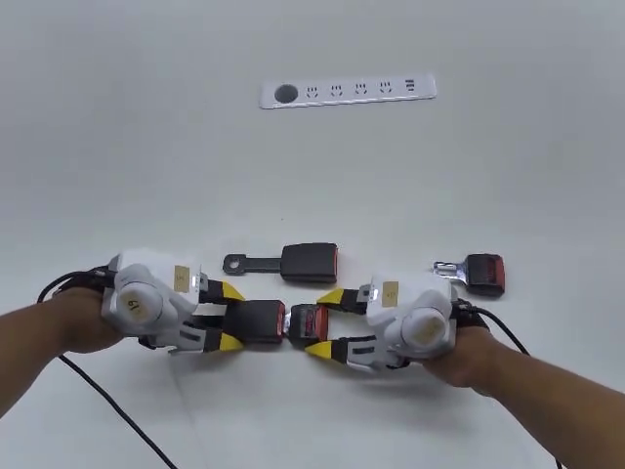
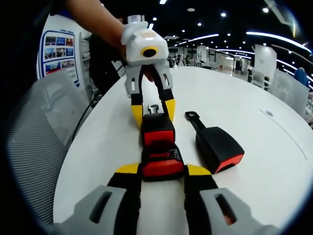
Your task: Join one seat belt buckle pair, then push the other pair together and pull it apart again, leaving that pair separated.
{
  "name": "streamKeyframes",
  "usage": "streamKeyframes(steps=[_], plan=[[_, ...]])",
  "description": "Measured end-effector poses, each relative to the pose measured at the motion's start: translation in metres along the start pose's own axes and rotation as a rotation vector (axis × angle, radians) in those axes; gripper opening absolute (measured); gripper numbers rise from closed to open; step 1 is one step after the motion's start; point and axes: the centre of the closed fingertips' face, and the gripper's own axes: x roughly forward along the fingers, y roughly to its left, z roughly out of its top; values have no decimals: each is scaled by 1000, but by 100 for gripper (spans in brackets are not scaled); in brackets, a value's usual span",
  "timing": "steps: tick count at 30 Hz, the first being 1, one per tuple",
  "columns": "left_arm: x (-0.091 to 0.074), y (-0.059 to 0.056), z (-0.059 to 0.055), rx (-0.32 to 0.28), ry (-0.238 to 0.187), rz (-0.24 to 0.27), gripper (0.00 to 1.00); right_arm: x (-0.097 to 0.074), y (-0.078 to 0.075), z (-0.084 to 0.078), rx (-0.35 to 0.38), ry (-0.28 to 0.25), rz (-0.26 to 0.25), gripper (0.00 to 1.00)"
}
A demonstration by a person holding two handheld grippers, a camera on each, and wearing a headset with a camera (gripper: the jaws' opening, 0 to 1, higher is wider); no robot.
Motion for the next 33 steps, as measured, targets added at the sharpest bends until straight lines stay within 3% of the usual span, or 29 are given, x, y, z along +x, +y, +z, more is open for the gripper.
streamKeyframes(steps=[15, 17, 18, 19, 20, 21, 23, 26, 29, 33], plan=[[1, 0, 0, 5, 23, -2, 34, 1, 1, 0, -12, 13, 1, 35], [2, 0, 1, 1, 37, -1, 34, 0, 0, 0, -55, 27, 5, 36], [2, 0, 1, -11, 45, 3, 34, -1, 0, -1, -119, 46, 0, 36], [2, 0, 0, -19, 50, 9, 34, -1, -1, -1, -117, 49, -15, 36], [2, 0, 0, -35, 60, 19, 35, -2, -1, -1, -109, 48, -24, 39], [2, -2, -1, -34, 79, 23, 36, -5, 1, 3, -52, 16, -17, 44], [0, -4, -4, -23, 107, 36, 47, -11, 0, 7, 10, -19, -20, 60], [-5, -6, 1, -44, 74, 62, 69, -23, -9, 8, 25, -30, -65, 66], [-15, -5, 9, -70, 39, 83, 68, -37, -13, 7, 51, -51, -91, 73], [-24, 3, 20, -87, 2, 119, 69, -53, -15, -1, 64, -44, -112, 73]])
